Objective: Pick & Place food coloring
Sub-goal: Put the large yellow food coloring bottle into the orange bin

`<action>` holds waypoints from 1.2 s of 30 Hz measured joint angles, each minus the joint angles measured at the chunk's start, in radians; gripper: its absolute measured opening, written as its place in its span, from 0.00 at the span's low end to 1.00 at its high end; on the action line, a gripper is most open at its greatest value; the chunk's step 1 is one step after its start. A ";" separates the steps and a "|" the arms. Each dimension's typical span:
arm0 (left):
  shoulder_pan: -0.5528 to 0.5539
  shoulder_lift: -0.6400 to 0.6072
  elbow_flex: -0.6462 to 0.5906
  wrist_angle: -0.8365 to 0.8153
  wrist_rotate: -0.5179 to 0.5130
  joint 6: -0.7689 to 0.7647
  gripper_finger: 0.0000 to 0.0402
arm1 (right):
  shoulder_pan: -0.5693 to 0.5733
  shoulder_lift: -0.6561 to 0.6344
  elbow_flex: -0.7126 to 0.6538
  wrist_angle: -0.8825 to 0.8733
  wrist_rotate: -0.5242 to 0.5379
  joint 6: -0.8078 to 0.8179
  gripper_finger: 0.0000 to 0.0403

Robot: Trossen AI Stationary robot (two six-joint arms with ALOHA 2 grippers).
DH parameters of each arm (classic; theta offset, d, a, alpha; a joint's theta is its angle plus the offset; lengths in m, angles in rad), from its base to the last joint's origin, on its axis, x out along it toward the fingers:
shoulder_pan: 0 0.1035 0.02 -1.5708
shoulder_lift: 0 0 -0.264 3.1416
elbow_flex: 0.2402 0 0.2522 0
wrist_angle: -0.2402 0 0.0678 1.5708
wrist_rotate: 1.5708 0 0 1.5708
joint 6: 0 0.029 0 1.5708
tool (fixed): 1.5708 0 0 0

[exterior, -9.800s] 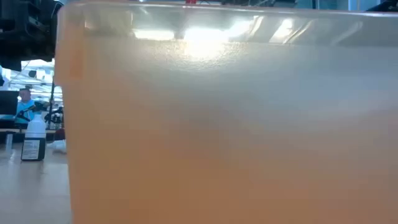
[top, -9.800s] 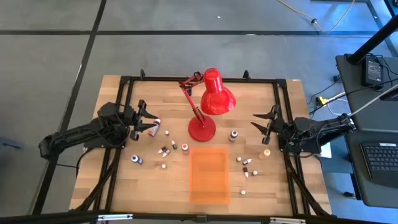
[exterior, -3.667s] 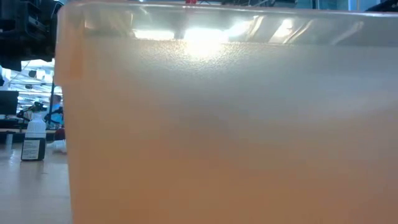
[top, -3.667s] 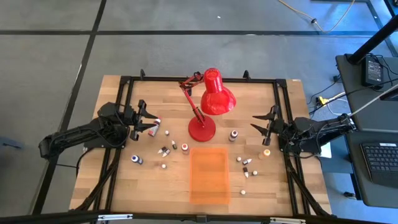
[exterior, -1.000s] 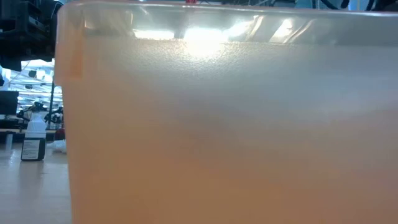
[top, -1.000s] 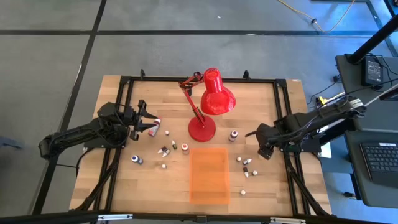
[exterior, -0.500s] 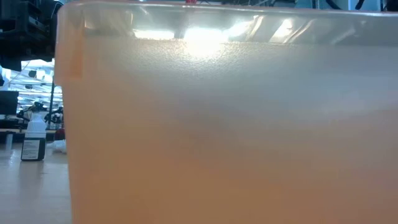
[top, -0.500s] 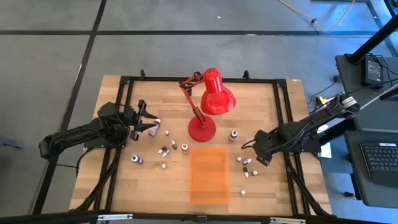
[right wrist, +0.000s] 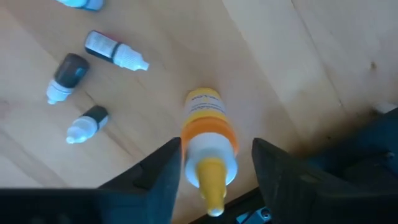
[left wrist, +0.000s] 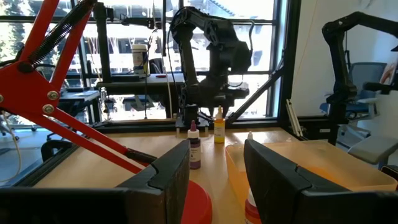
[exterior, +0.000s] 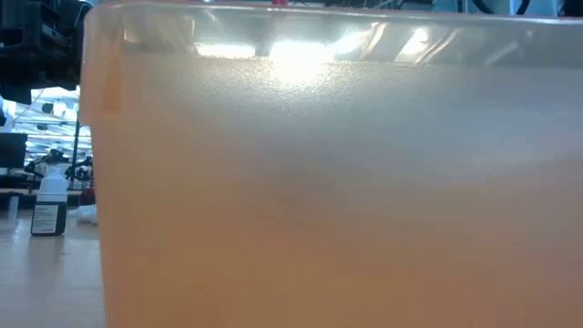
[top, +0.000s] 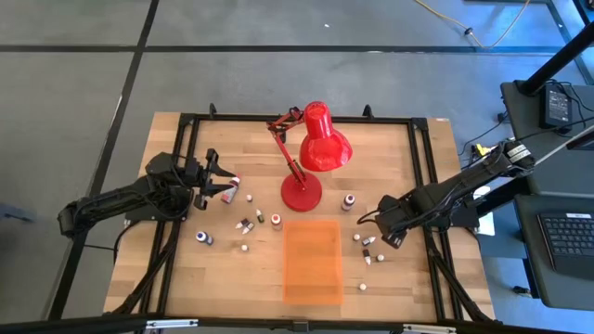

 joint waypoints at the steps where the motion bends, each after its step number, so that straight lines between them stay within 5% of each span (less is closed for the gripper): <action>1: 0.000 0.000 0.000 0.000 0.000 0.000 0.37 | 0.000 0.000 0.002 0.000 -0.001 0.000 0.45; 9: 0.000 0.000 0.000 0.000 0.000 0.000 0.37 | 0.025 0.000 0.003 0.001 -0.034 0.004 0.33; 36: 0.000 0.000 0.000 0.000 0.000 0.000 0.37 | 0.039 0.000 0.003 0.006 -0.032 0.005 0.40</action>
